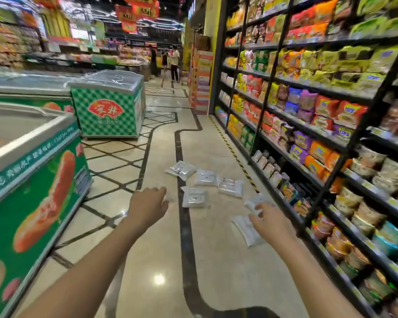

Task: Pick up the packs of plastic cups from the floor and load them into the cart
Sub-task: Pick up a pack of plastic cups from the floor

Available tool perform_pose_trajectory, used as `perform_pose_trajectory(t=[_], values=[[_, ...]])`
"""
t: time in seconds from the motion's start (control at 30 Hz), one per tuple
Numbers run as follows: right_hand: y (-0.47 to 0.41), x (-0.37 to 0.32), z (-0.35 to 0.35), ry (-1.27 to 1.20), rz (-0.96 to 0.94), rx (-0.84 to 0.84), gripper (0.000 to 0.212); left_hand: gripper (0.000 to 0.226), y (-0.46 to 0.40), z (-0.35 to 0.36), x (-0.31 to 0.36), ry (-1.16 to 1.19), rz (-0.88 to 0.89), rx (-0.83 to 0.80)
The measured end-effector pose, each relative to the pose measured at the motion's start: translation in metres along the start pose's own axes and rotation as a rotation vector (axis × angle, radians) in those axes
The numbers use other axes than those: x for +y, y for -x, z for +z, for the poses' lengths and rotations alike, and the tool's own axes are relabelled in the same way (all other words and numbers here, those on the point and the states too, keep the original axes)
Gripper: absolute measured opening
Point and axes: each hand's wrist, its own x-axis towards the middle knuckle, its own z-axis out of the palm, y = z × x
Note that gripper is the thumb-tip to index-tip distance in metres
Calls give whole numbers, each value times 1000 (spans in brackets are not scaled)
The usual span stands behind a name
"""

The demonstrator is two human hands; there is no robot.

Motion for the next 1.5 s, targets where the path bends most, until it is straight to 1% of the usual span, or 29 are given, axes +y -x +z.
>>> perform_pose_trajectory(t=[0.1, 0.2, 0.4, 0.53, 0.67, 0.73, 0.83, 1.07, 1.17, 1.27, 1.37, 1.5], values=[[-45, -40, 30, -11, -41, -33, 40, 34, -33, 30, -37, -6, -48, -18], [-98, -75, 59, 2, -91, -72, 39, 33, -74, 66, -74, 37, -94, 5], [-238, -153, 115, -46, -99, -97, 39, 31, -199, 121, -148, 43, -136, -33], [-327, -216, 142, -101, -87, -145, 38, 29, -284, 142, -189, 84, -139, -55], [-405, -276, 172, -90, -103, -184, 39, 30, -362, 163, -234, 106, -147, -61], [-440, -304, 191, -87, -95, -201, 39, 29, -398, 180, -259, 118, -138, -53], [-492, -347, 225, -94, -82, -217, 39, 30, -454, 209, -302, 111, -128, -84], [-607, -452, 314, -115, 56, -238, 33, 32, -600, 286, -424, 108, -54, -153], [-651, -490, 344, -158, 152, -192, 31, 31, -660, 318, -460, 130, -3, -204], [-692, -509, 385, -220, 233, -198, 30, 30, -711, 350, -485, 154, 49, -247], [-728, -520, 421, -198, 324, -258, 33, 28, -753, 391, -502, 160, 92, -314], [-773, -522, 478, -165, 389, -275, 30, 29, -802, 456, -516, 153, 127, -393]])
